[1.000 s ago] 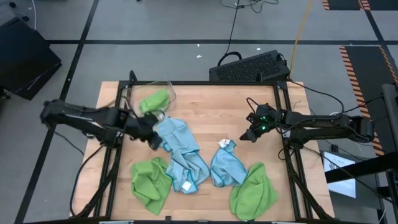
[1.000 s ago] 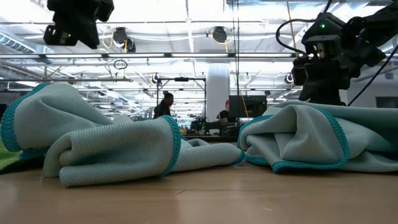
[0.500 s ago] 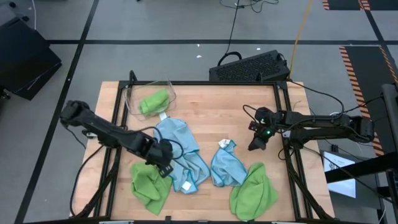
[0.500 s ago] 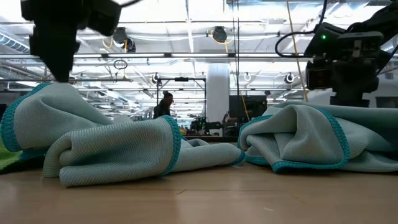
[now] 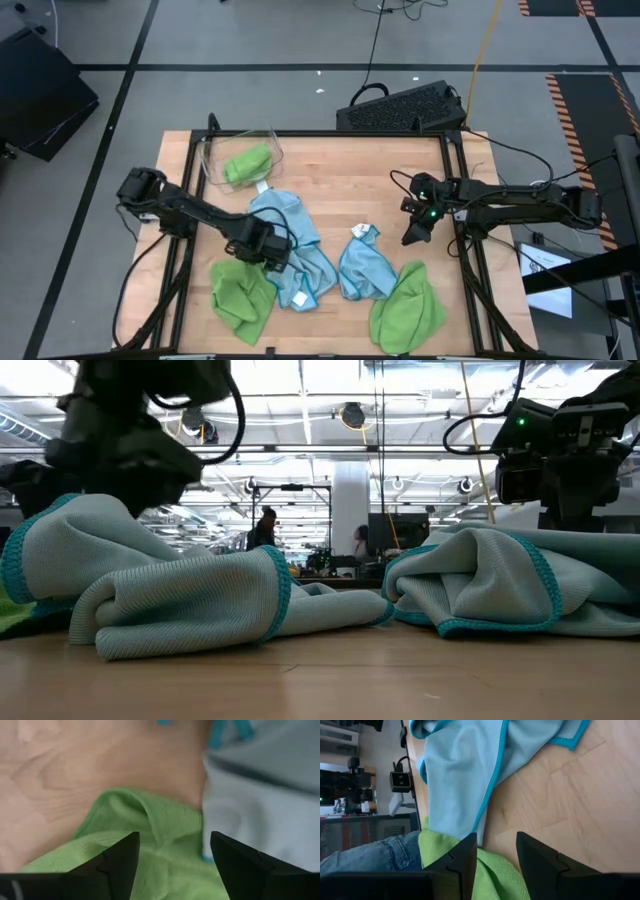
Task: Fold microfiber towels
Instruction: Fold the left green microfiber cloth
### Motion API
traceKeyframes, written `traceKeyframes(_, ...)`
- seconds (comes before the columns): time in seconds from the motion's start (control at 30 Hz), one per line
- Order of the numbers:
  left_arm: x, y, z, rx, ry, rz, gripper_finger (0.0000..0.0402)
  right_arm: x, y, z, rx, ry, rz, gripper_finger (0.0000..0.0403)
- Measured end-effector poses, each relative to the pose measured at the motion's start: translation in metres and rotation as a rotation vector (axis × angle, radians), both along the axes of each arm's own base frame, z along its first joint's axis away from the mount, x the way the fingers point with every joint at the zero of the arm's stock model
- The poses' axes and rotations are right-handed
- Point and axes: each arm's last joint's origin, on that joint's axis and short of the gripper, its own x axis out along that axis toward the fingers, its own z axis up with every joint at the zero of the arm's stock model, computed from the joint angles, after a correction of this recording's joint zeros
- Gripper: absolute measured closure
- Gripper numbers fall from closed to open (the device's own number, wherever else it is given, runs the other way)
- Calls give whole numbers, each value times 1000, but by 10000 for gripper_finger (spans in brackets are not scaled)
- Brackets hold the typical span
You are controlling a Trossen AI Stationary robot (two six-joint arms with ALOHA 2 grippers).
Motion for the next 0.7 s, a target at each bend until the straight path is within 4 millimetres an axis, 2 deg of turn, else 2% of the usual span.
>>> traceKeyframes(0.17, 8, 8, -2, -5, -48, 35, 167, 0, 0, 0, -2, -3, 0, 273)
traceKeyframes(0.47, 11, 10, -10, -18, -17, 40, 300, 1, 0, 1, 4, 0, -14, 273)
traceKeyframes(0.7, 15, 9, -10, -17, -50, 69, 316, 2, -1, 1, -4, -8, -22, 273)
